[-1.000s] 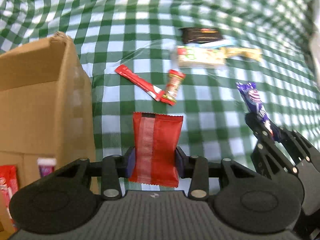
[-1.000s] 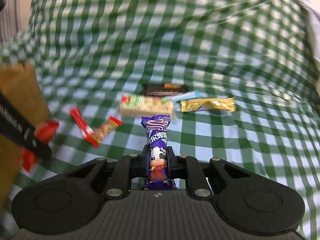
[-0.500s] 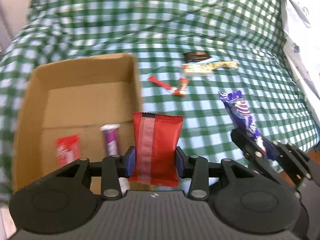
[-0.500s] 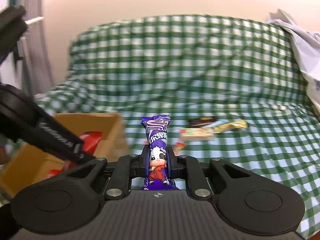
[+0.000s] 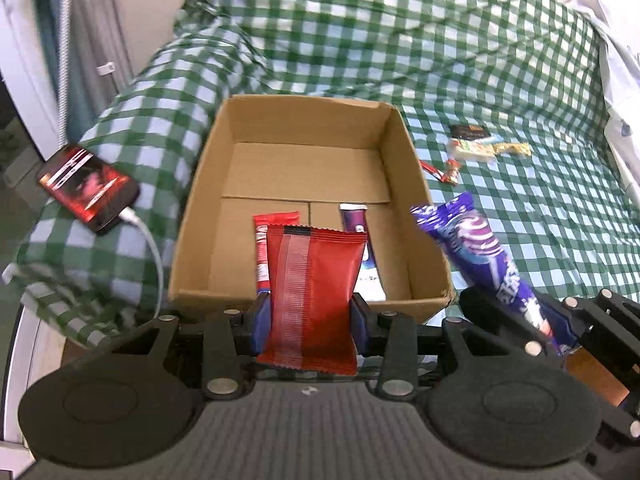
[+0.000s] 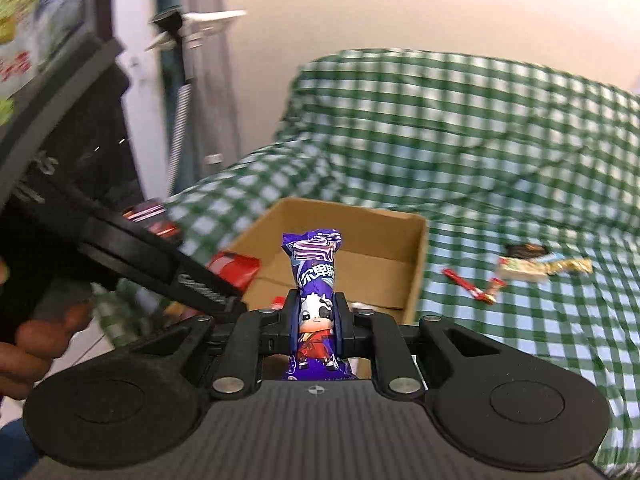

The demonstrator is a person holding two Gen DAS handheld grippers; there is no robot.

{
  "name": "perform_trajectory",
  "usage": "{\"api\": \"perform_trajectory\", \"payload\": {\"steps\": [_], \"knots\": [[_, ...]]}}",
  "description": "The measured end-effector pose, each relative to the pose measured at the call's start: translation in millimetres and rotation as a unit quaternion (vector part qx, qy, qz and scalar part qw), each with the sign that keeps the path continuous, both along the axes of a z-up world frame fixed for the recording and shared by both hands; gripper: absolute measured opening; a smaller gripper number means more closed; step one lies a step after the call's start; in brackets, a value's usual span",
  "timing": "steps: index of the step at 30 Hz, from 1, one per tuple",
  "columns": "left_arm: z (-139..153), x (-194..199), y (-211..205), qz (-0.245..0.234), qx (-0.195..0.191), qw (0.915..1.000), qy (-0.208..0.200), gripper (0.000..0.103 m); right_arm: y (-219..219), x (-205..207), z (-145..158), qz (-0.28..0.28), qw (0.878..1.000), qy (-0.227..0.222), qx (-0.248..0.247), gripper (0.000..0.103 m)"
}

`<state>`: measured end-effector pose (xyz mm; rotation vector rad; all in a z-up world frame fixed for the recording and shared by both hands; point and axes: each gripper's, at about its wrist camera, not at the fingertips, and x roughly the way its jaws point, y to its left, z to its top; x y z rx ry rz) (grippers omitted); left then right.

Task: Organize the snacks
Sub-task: 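Carry the red packet and purple candy bar toward the cardboard box with both tools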

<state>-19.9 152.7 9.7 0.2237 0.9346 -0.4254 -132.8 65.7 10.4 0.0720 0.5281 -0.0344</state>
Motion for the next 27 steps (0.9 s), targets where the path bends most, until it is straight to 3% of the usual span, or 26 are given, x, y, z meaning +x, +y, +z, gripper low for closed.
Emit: {"api": "perform_trajectory", "payload": {"steps": [12, 27], "knots": [[3, -34, 48, 0.005, -0.048, 0.9988, -0.010, 0.045, 55, -31, 14, 0.031, 0.998, -0.010, -0.059, 0.017], [15, -51, 60, 0.006, -0.067, 0.9974, -0.025, 0.045, 66, -46, 20, 0.034, 0.996, -0.026, -0.076, 0.017]]}}
